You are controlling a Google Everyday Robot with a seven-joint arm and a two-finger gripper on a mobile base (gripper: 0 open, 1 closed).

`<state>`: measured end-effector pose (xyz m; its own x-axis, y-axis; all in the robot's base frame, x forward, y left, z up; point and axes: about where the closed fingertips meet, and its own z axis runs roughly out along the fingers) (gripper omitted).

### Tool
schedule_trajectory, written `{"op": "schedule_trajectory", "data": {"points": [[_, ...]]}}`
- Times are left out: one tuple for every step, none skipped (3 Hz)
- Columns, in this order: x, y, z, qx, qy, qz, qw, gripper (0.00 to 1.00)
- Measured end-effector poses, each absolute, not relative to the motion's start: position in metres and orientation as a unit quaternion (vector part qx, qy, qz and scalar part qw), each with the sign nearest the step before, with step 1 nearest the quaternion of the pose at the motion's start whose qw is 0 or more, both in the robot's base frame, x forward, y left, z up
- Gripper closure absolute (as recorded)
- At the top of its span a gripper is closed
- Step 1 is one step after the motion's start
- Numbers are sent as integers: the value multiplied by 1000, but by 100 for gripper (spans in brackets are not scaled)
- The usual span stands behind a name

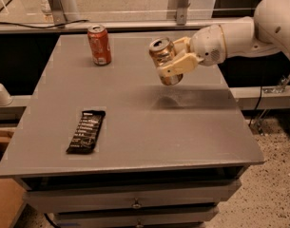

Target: Place orange can upright

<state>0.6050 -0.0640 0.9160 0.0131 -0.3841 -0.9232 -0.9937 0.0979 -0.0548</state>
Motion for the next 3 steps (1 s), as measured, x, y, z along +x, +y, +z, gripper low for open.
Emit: {"op": "schedule_trajectory", "data": {"points": [[609,-80,907,-549,597,374,450,100],[615,-99,889,-529,602,382,460,100],[620,-115,872,-512,608,388,466,100]]}}
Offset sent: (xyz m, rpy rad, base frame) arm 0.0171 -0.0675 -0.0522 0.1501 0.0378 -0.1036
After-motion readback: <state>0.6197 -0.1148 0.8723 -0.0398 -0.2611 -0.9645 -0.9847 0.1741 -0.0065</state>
